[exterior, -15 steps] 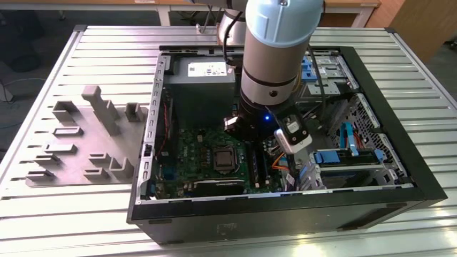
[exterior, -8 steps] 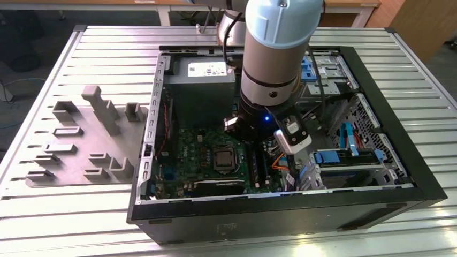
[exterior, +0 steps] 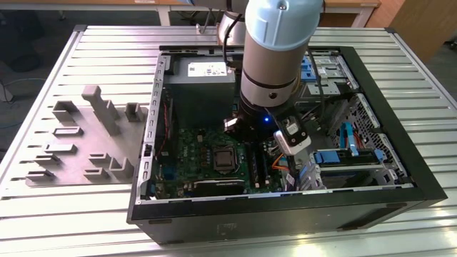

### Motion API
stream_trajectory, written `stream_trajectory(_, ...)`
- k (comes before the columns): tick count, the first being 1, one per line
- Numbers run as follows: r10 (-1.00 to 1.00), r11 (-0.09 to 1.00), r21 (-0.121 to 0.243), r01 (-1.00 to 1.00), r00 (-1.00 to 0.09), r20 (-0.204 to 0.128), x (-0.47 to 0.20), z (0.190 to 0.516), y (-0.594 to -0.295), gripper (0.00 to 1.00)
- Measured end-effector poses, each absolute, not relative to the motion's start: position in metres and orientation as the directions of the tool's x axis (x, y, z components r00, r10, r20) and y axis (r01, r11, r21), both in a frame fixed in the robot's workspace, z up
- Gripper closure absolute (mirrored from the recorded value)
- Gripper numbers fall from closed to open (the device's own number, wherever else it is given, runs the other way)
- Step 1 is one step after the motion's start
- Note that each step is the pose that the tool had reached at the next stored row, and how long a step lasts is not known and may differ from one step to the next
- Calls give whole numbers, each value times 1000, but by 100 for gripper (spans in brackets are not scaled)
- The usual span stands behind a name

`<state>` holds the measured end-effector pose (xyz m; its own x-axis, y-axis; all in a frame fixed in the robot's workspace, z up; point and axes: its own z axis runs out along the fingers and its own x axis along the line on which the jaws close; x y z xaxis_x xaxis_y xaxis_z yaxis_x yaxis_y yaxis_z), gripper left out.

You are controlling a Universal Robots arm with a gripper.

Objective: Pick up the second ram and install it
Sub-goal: 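Insert the second ram into the second slot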

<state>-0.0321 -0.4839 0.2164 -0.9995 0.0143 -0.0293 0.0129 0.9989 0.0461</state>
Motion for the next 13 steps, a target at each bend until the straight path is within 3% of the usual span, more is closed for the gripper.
stream_trajectory(13, 14, 999, 45, 13, -999, -29, -32, 212, -484, 87)
